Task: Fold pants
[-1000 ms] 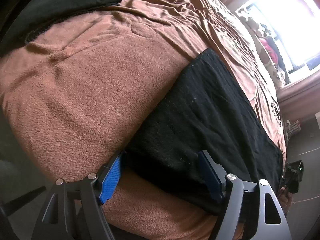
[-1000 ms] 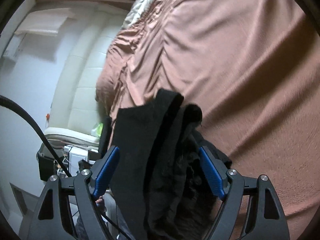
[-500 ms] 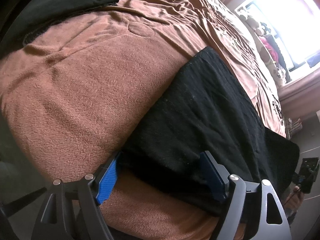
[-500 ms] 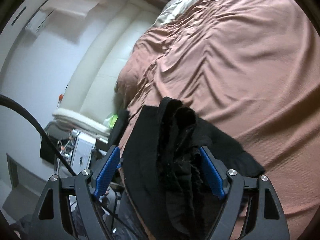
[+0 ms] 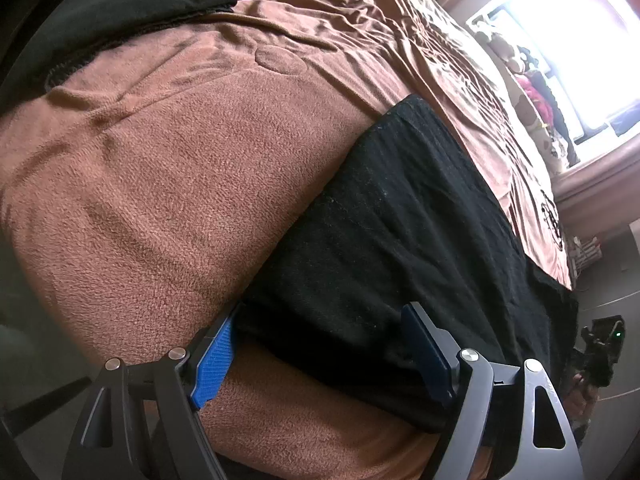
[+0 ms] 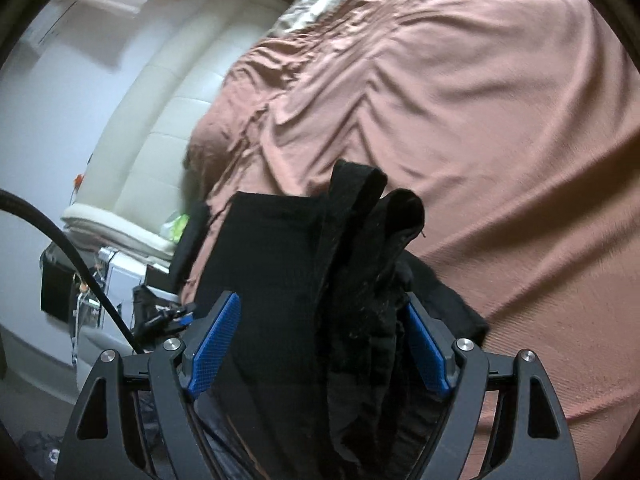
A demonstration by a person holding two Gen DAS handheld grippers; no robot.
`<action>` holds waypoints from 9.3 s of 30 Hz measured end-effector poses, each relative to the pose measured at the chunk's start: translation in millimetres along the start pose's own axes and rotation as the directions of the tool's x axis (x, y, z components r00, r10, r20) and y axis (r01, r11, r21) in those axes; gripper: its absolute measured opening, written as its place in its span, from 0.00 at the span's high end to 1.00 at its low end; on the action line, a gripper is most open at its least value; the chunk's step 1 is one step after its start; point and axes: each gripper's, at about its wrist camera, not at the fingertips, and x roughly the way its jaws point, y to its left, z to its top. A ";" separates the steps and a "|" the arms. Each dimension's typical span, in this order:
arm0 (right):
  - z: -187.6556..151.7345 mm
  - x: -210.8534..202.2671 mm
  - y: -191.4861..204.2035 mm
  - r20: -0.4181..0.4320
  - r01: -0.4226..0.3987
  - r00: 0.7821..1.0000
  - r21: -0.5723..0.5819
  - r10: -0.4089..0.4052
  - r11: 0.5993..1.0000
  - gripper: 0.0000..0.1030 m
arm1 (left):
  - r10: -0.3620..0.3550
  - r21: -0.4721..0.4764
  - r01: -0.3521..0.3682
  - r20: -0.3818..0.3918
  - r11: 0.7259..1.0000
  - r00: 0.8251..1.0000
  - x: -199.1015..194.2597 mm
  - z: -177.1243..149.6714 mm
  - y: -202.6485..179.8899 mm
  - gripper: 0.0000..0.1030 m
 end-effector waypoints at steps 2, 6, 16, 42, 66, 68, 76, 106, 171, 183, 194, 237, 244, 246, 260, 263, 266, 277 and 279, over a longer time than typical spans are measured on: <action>-3.0 5.5 -4.2 -0.021 0.009 1.000 0.018 -0.009 1.000 0.22 | -0.001 0.001 0.001 0.000 1.000 1.000 0.0 0.0 0.3 0.22; -13.8 5.2 -4.1 -0.033 0.006 0.999 0.034 -0.005 0.999 0.25 | -0.006 0.000 0.006 0.001 1.000 1.000 -1.1 -1.0 0.6 0.22; -29.5 -16.4 19.0 0.059 0.110 0.992 0.029 -0.112 0.993 0.93 | -0.037 -0.012 0.037 0.013 0.999 0.999 -6.0 1.0 1.8 0.22; -52.2 -71.5 27.4 0.130 0.298 0.942 0.099 -0.309 0.950 0.62 | -0.100 -0.037 0.102 0.061 0.994 0.993 -20.6 21.8 19.0 0.22; -95.7 31.1 140.2 0.147 0.436 0.896 -0.107 -0.419 0.894 0.62 | -0.310 -0.125 0.306 -0.017 0.944 0.951 8.4 15.0 22.0 0.84; -91.6 38.1 151.2 0.158 0.435 0.896 -0.121 -0.415 0.892 0.62 | -0.320 -0.122 0.315 -0.018 0.941 0.947 3.5 10.6 22.8 0.87; -87.6 97.3 185.0 0.118 0.390 0.920 -0.204 -0.373 0.898 0.67 | -0.336 -0.108 0.333 -0.013 0.937 0.942 -8.7 4.7 26.7 0.86; -85.4 164.0 189.4 -0.058 0.340 0.930 -0.233 -0.362 0.911 0.88 | -0.364 -0.147 0.369 0.063 0.918 0.929 5.5 -2.5 23.4 0.47; -43.6 215.0 165.0 -0.046 0.403 0.913 -0.067 -0.406 0.913 0.97 | -0.442 -0.032 0.451 0.144 0.892 0.885 -36.6 12.7 -35.9 0.86; -109.7 192.0 166.8 -0.062 0.307 0.949 -0.025 -0.308 0.951 0.97 | -0.493 0.104 0.483 0.123 0.869 0.861 -67.6 8.7 -99.7 0.86; -113.9 119.3 142.9 0.041 0.272 0.962 -0.024 -0.270 0.962 0.97 | -0.529 0.227 0.504 0.061 0.833 0.847 -85.8 -6.2 -163.1 0.86; -197.5 -91.8 48.5 0.320 0.467 0.743 0.380 -0.588 0.798 0.41 | -0.399 0.439 0.557 -0.404 0.705 0.823 39.8 -151.6 -364.8 0.86; -194.1 -96.7 56.8 0.345 0.462 0.740 0.363 -0.577 0.809 0.42 | -0.373 0.409 0.576 -0.477 0.708 0.796 48.5 -159.4 -358.0 0.39; -193.0 -97.3 59.0 0.349 0.466 0.739 0.353 -0.576 0.812 0.42 | -0.380 0.428 0.567 -0.447 0.704 0.810 38.9 -157.6 -353.1 0.37; -168.9 -75.2 81.6 0.348 0.470 0.771 0.256 -0.534 0.845 0.42 | -0.321 0.436 0.441 -0.322 0.785 0.891 27.7 -114.6 -285.0 0.37; -163.2 -64.9 82.2 0.329 0.473 0.780 0.245 -0.532 0.846 0.42 | -0.307 0.421 0.416 -0.304 0.806 0.902 29.1 -105.2 -267.6 0.37; -156.6 -55.6 80.2 0.309 0.479 0.786 0.241 -0.535 0.844 0.42 | -0.291 0.415 0.388 -0.279 0.823 0.915 30.7 -99.2 -254.3 0.37; -146.5 -32.1 67.2 0.251 0.442 0.835 0.225 -0.490 0.868 0.90 | -0.213 0.331 0.291 -0.252 0.898 0.944 55.7 -86.0 -192.0 0.37; -145.6 -34.9 69.1 0.268 0.431 0.837 0.215 -0.478 0.876 0.92 | -0.212 0.313 0.292 -0.267 0.904 0.940 61.9 -87.6 -185.1 0.37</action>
